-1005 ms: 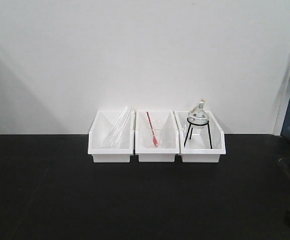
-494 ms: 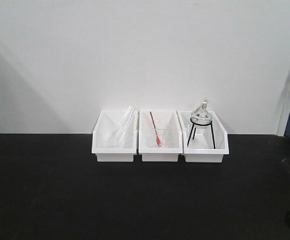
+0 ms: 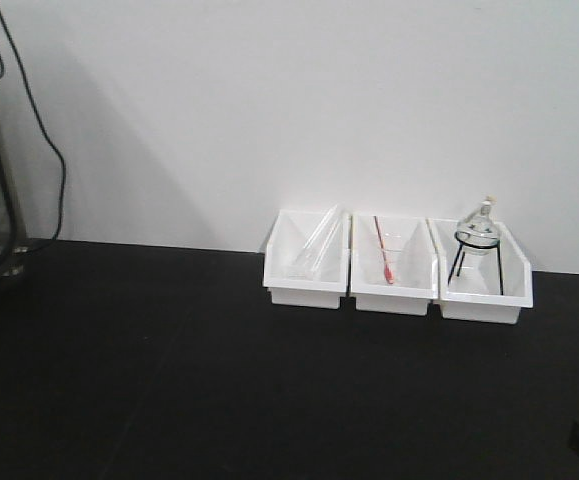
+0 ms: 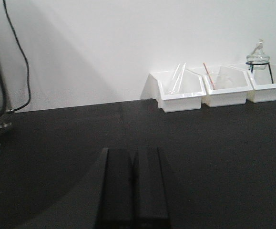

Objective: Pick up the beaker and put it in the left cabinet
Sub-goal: 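Drive the base away from the bench toward the white cabinet, holding the beaker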

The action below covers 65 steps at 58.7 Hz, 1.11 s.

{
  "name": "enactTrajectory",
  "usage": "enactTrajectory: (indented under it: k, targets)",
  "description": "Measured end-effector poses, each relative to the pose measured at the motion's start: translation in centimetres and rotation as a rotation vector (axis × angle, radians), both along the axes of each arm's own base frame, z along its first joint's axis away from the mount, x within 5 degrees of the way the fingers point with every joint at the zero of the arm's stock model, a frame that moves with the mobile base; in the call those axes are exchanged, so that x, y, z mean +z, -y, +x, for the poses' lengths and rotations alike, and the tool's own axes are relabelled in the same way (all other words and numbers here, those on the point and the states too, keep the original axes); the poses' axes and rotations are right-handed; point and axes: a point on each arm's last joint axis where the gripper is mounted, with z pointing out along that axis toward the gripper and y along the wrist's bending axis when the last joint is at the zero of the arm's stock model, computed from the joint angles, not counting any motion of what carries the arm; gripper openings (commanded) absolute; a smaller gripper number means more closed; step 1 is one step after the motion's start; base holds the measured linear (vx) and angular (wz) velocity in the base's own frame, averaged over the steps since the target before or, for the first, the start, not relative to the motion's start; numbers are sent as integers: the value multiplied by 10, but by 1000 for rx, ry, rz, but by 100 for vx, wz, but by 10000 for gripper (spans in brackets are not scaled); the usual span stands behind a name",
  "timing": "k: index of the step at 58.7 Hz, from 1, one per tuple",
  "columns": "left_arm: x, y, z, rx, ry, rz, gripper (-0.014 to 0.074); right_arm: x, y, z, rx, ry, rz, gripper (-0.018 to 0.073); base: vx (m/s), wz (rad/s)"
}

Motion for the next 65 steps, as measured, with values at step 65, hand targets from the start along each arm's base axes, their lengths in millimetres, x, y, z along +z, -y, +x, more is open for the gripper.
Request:
enactTrajectory:
  k: [65]
  targets:
    - [0, 0, 0, 0, 0, 0, 1, -1, 0, 0, -2, -4, -1, -6, -7, 60]
